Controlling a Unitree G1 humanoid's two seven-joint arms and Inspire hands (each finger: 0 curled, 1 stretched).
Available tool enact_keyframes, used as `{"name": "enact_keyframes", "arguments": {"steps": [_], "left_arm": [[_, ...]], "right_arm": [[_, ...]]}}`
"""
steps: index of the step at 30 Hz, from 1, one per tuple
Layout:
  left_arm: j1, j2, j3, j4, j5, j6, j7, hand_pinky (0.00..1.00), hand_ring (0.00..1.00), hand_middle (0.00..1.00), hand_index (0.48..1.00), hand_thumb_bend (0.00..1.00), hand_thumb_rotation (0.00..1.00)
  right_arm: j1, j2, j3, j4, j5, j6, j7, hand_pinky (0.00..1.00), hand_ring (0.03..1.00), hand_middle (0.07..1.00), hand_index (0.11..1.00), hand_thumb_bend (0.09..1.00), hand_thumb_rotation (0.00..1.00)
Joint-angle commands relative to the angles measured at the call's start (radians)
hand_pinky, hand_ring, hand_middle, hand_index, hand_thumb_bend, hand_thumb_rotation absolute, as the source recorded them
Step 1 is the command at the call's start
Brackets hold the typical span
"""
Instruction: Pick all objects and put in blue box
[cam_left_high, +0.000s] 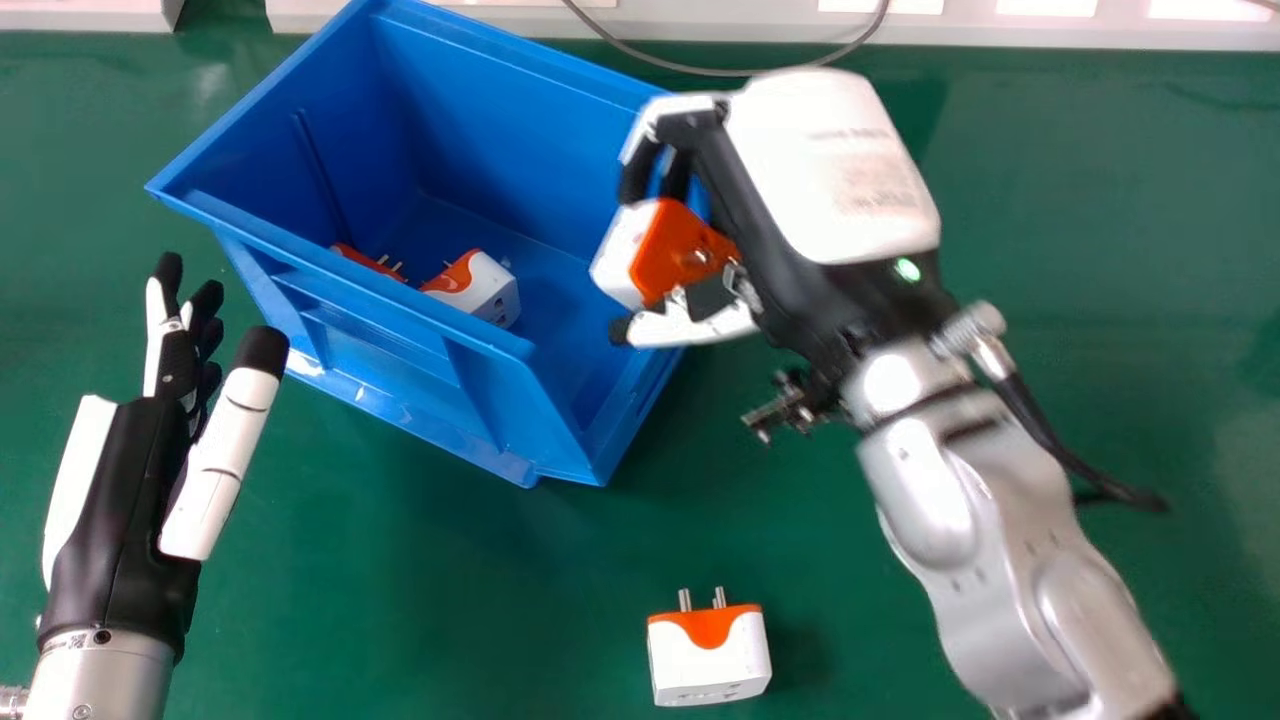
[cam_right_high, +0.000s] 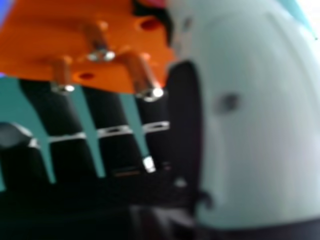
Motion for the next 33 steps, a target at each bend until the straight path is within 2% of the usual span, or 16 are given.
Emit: {"name": "enact_keyframes", "arguments": {"steps": [1, 4, 8, 16, 19, 22, 23, 25, 29, 31, 33], "left_arm": [[0.005, -0.003, 0.003, -0.005, -0.009, -0.025, 0.005, 1.00, 1.00, 1.00, 1.000, 0.72, 0.93], [0.003, -0.004, 0.002, 0.007, -0.011, -0.031, 0.005, 1.00, 1.00, 1.00, 1.000, 0.71, 0.92], [0.004, -0.008, 0.001, 0.010, -0.014, -0.033, 0.004, 1.00, 1.00, 1.00, 1.000, 0.69, 0.91], [-0.006, -0.019, -0.002, 0.041, -0.010, -0.046, 0.008, 1.00, 1.00, 1.00, 1.000, 0.69, 0.90], [-0.007, -0.025, -0.008, 0.050, -0.002, -0.058, 0.015, 0.99, 1.00, 1.00, 1.000, 0.69, 0.88], [-0.009, -0.026, -0.011, 0.064, 0.007, -0.072, 0.023, 0.98, 1.00, 1.00, 1.000, 0.69, 0.87], [-0.010, -0.026, -0.013, 0.069, 0.009, -0.077, 0.027, 0.98, 1.00, 1.00, 1.000, 0.69, 0.87], [-0.010, -0.025, -0.016, 0.076, 0.012, -0.082, 0.032, 0.97, 1.00, 1.00, 1.000, 0.68, 0.86], [-0.012, -0.027, -0.021, 0.083, 0.012, -0.086, 0.037, 0.96, 1.00, 1.00, 1.000, 0.68, 0.85], [-0.014, -0.027, -0.023, 0.089, 0.010, -0.090, 0.038, 0.95, 1.00, 1.00, 1.000, 0.66, 0.85], [-0.015, -0.027, -0.025, 0.091, 0.009, -0.092, 0.039, 0.95, 1.00, 1.00, 1.000, 0.65, 0.84]], "right_arm": [[-0.093, 0.030, 0.010, 0.049, 0.010, -0.030, -0.042, 0.07, 0.124, 0.204, 0.475, 0.484, 0.14], [-0.171, 0.057, 0.032, 0.156, 0.011, -0.047, -0.082, 0.07, 0.126, 0.206, 0.480, 0.484, 0.14], [-0.260, 0.093, 0.062, 0.318, 0.007, -0.038, -0.116, 0.08, 0.130, 0.206, 0.483, 0.488, 0.13], [-0.392, 0.160, 0.108, 0.595, 0.029, -0.031, -0.150, 0.16, 0.227, 0.302, 0.483, 0.490, 0.13], [-0.440, 0.184, 0.121, 0.709, 0.039, -0.037, -0.185, 0.18, 0.240, 0.308, 0.482, 0.491, 0.13], [-0.464, 0.195, 0.132, 0.780, 0.054, -0.042, -0.213, 0.21, 0.266, 0.325, 0.481, 0.494, 0.14], [-0.468, 0.197, 0.132, 0.797, 0.061, -0.045, -0.216, 0.24, 0.299, 0.362, 0.496, 0.500, 0.09], [-0.470, 0.196, 0.133, 0.818, 0.077, -0.059, -0.212, 0.29, 0.353, 0.412, 0.503, 0.509, 0.04], [-0.463, 0.168, 0.156, 0.828, 0.077, -0.107, -0.222, 0.33, 0.400, 0.438, 0.505, 0.511, 0.02], [-0.460, 0.155, 0.165, 0.832, 0.075, -0.124, -0.240, 0.51, 0.626, 0.674, 0.685, 0.494, 0.40], [-0.451, 0.145, 0.170, 0.823, 0.075, -0.127, -0.254, 0.66, 0.784, 0.834, 0.813, 0.505, 0.66]]}}
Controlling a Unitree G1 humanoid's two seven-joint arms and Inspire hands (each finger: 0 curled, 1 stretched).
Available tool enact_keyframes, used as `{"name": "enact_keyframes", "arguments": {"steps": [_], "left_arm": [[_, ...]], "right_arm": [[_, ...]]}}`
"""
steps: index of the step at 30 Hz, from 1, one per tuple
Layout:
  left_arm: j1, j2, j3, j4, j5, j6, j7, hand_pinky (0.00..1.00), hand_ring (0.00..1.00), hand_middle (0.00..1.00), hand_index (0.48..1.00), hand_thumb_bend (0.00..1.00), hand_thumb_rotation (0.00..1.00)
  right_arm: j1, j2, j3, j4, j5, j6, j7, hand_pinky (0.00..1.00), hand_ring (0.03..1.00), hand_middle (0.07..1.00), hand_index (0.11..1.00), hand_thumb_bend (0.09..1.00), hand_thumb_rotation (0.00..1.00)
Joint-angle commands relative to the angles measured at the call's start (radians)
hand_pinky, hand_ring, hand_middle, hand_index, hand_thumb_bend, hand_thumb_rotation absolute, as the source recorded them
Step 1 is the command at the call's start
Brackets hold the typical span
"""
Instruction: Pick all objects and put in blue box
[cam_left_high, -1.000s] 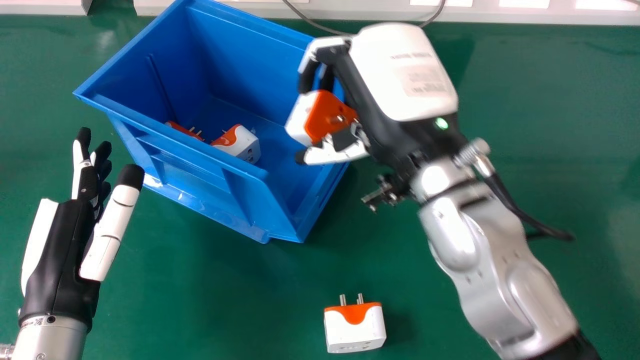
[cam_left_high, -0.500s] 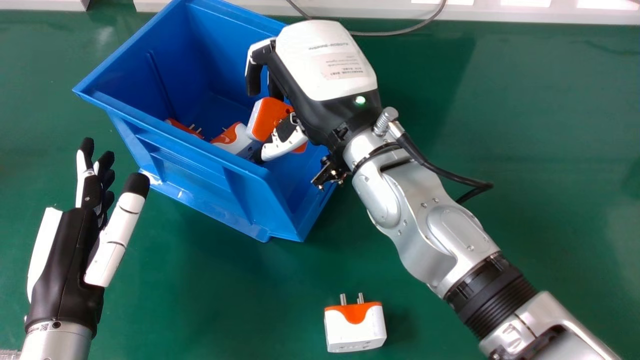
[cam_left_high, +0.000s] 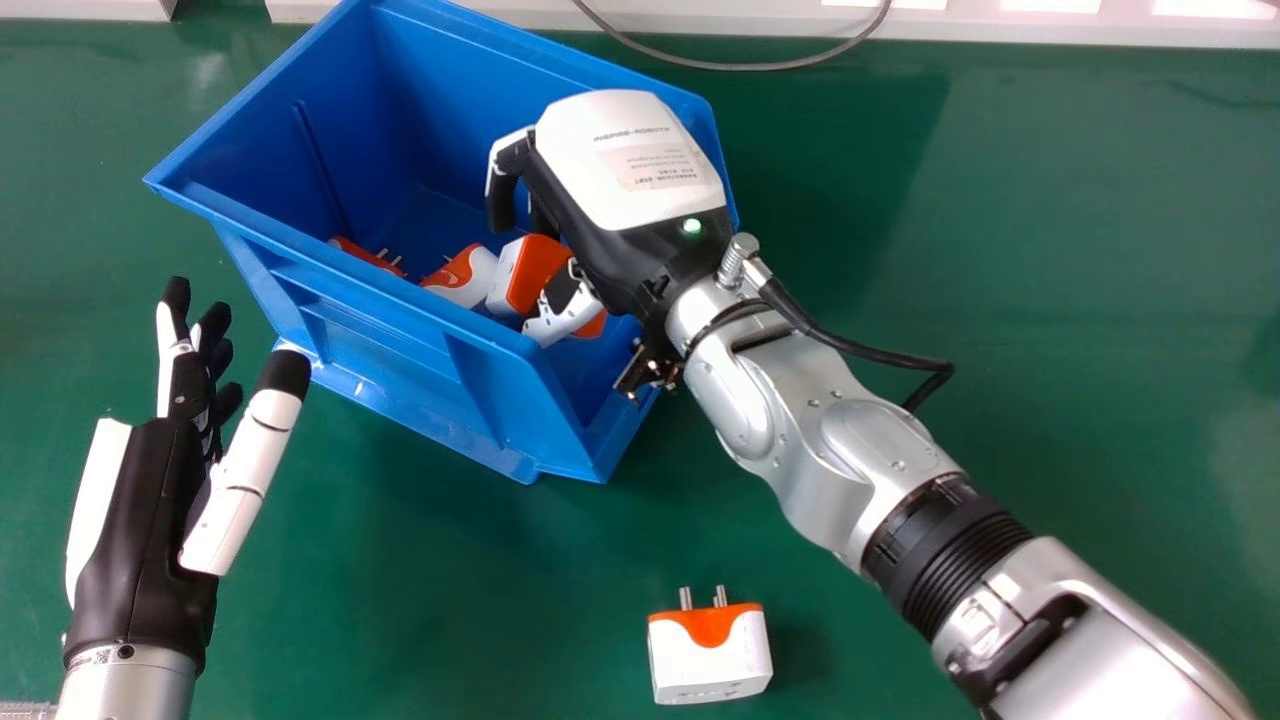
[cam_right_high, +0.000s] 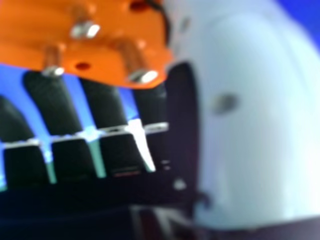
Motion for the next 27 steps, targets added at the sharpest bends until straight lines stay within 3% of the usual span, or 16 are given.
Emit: {"name": "enact_keyframes", "arguments": {"steps": [1, 5, 14, 21, 27], "left_arm": [[-0.001, -0.001, -0.002, -0.001, 0.003, -0.021, 0.008, 0.94, 1.00, 1.00, 1.000, 0.65, 0.84], [-0.005, 0.001, -0.004, 0.007, -0.002, -0.024, 0.009, 0.94, 1.00, 1.00, 1.000, 0.65, 0.83], [-0.015, 0.000, -0.010, 0.020, -0.001, -0.022, 0.013, 0.93, 1.00, 1.00, 1.000, 0.65, 0.82], [-0.010, -0.001, -0.018, 0.021, 0.015, -0.024, 0.025, 0.93, 1.00, 1.00, 1.000, 0.66, 0.82], [-0.009, -0.004, -0.025, 0.015, 0.031, -0.029, 0.039, 0.92, 1.00, 1.00, 0.996, 0.65, 0.81]], "right_arm": [[-0.021, -0.007, 0.004, -0.028, 0.000, -0.013, -0.042, 0.71, 0.828, 0.879, 0.858, 0.508, 0.73], [-0.004, -0.020, 0.005, -0.068, -0.002, 0.001, -0.042, 0.81, 0.914, 0.964, 0.944, 0.516, 0.87], [0.097, -0.084, -0.008, -0.264, -0.005, 0.050, -0.005, 0.93, 0.991, 0.998, 0.994, 0.509, 0.99], [0.420, -0.208, -0.063, -0.682, 0.016, 0.035, 0.007, 0.96, 0.998, 1.000, 0.992, 0.497, 0.99], [0.688, -0.286, -0.124, -0.899, 0.023, 0.008, -0.006, 0.97, 0.988, 0.997, 0.977, 0.491, 0.97]]}}
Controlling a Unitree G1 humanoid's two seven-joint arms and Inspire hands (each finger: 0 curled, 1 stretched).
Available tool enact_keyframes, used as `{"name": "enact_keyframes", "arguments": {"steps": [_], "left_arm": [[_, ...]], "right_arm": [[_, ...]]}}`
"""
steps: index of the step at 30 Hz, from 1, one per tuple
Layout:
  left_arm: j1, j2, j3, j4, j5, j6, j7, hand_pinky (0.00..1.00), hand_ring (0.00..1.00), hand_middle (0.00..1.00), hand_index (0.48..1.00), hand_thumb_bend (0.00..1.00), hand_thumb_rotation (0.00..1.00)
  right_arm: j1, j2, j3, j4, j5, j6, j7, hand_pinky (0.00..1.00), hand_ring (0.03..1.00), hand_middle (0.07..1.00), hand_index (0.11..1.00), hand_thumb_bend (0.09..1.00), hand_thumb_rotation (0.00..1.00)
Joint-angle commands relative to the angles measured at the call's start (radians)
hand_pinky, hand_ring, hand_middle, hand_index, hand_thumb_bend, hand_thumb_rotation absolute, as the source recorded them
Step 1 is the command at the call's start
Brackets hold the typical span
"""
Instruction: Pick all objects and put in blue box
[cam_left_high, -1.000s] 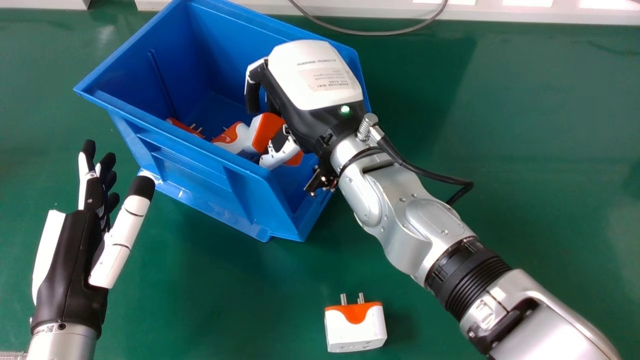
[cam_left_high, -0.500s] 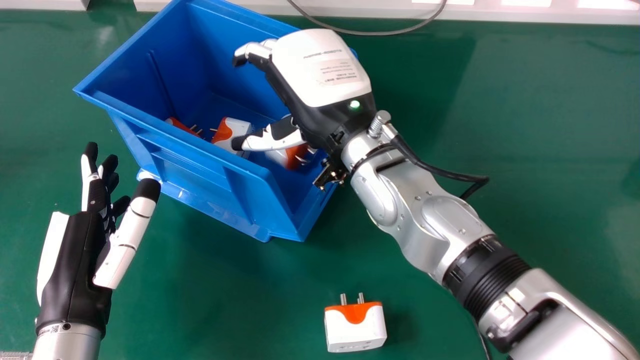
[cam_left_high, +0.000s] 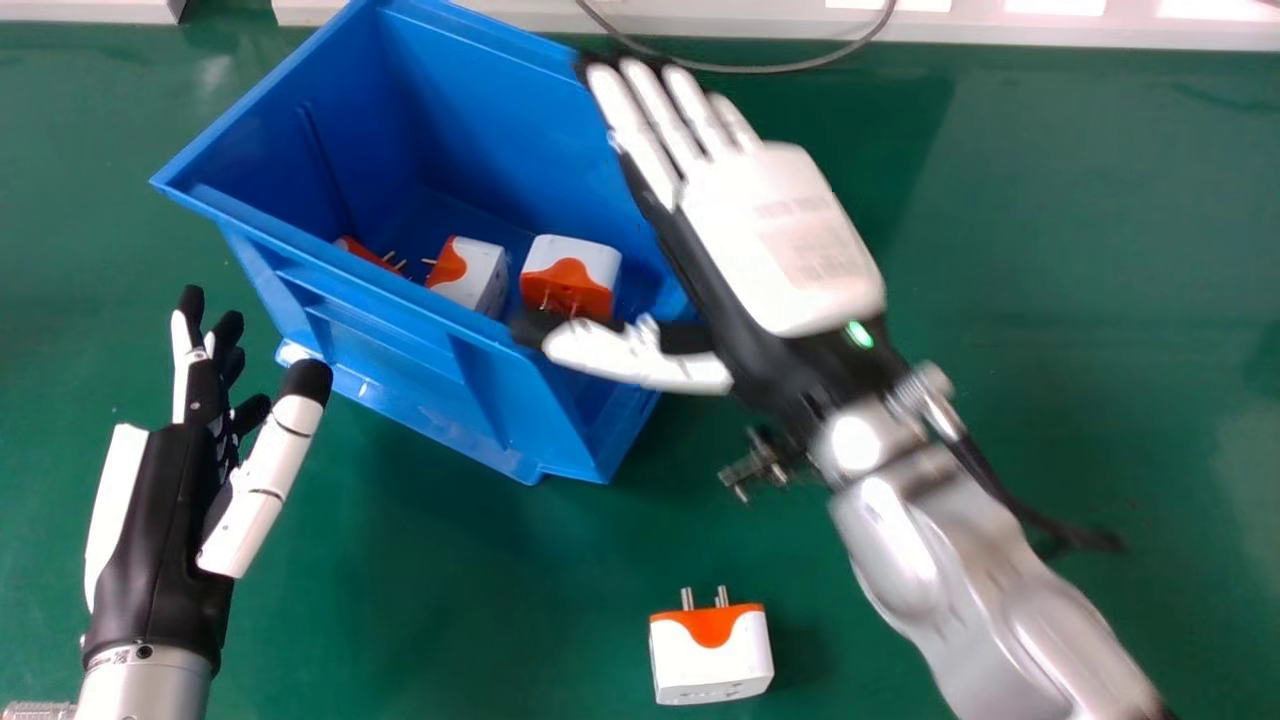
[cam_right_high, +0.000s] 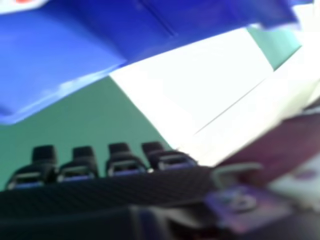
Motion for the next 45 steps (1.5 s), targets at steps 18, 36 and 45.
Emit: {"name": "enact_keyframes", "arguments": {"steps": [18, 36, 45], "left_arm": [[-0.002, 0.001, -0.021, 0.005, 0.042, -0.031, 0.038, 0.88, 1.00, 1.00, 0.986, 0.67, 0.81], [0.006, 0.001, -0.016, -0.014, 0.013, -0.019, 0.022, 0.91, 1.00, 1.00, 0.993, 0.68, 0.82], [0.015, 0.008, -0.016, -0.026, 0.014, -0.014, 0.019, 0.91, 1.00, 1.00, 0.994, 0.68, 0.83]], "right_arm": [[0.579, -0.178, -0.131, -0.297, -0.125, -0.034, -0.022, 0.93, 0.972, 0.978, 0.964, 0.519, 0.98], [0.533, -0.285, -0.117, -0.242, -0.116, -0.155, 0.168, 0.99, 0.994, 1.000, 0.990, 0.542, 0.97], [0.422, -0.252, -0.066, -0.116, -0.156, -0.166, 0.202, 1.00, 0.997, 1.000, 0.996, 0.535, 0.96]]}}
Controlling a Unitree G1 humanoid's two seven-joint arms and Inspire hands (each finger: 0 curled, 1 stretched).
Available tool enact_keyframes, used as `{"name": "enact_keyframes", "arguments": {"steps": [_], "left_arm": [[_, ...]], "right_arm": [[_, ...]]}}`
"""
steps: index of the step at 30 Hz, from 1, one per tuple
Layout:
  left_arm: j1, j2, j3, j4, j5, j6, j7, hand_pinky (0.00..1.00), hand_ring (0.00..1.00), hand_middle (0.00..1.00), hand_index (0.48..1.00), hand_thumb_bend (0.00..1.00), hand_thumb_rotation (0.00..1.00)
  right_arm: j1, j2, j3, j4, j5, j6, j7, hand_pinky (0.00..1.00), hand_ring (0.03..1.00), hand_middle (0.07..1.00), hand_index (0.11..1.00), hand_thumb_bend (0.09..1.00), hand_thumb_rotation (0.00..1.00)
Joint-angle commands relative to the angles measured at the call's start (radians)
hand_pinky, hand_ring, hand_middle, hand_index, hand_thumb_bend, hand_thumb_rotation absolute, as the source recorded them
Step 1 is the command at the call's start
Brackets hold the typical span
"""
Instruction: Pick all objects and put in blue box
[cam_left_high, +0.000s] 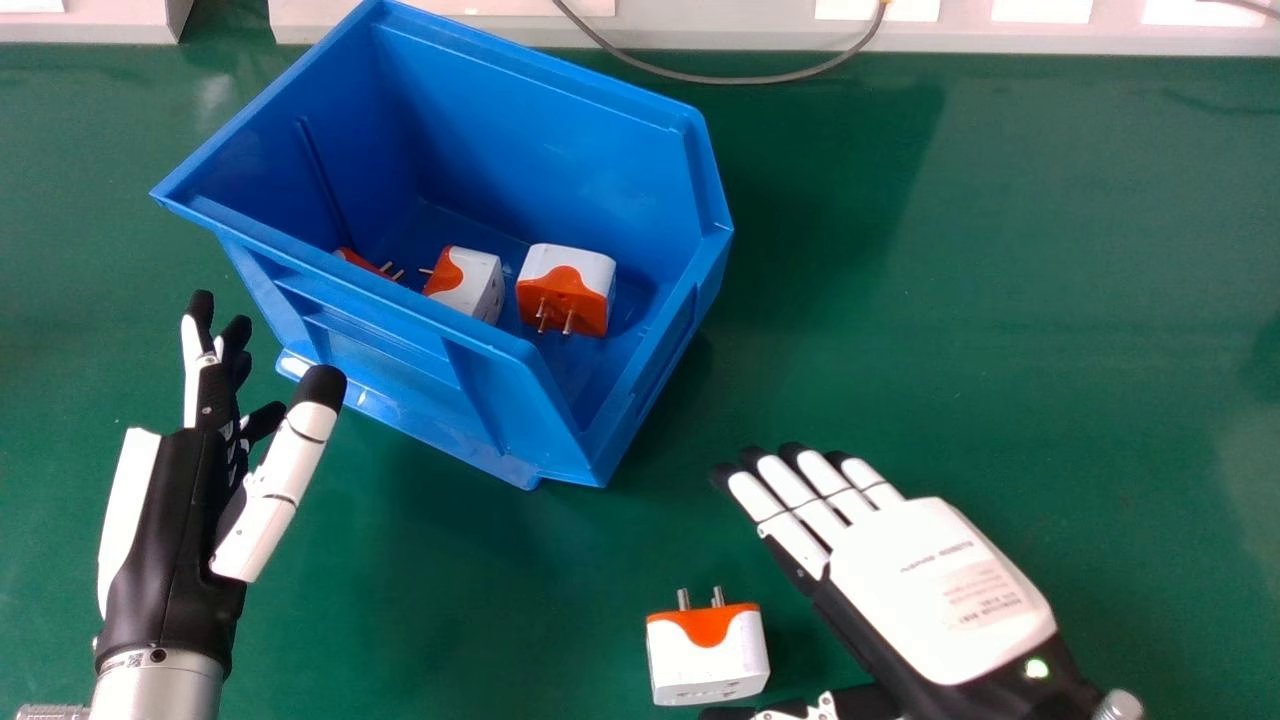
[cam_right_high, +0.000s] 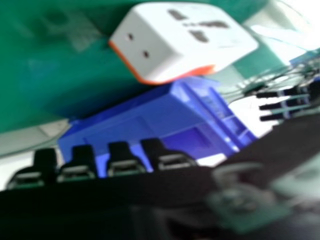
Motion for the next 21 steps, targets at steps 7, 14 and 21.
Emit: {"name": "enact_keyframes", "arguments": {"steps": [7, 14, 21], "left_arm": [[0.019, 0.006, 0.004, -0.042, -0.008, -0.003, -0.007, 0.92, 1.00, 1.00, 0.995, 0.68, 0.83], [0.021, 0.008, 0.006, -0.043, -0.005, -0.007, -0.005, 0.92, 1.00, 1.00, 0.997, 0.70, 0.84], [0.020, 0.011, 0.008, -0.040, -0.006, -0.009, -0.008, 0.92, 1.00, 1.00, 0.999, 0.69, 0.84]], "right_arm": [[-0.056, 0.019, 0.044, 0.077, -0.044, 0.008, -0.010, 1.00, 0.998, 1.000, 0.996, 0.513, 0.97], [-0.091, 0.026, 0.080, 0.125, -0.074, 0.033, 0.018, 0.98, 0.992, 0.999, 0.985, 0.499, 0.97], [-0.134, 0.029, 0.106, 0.164, -0.076, 0.049, 0.040, 0.99, 0.990, 0.997, 0.992, 0.474, 0.95]]}}
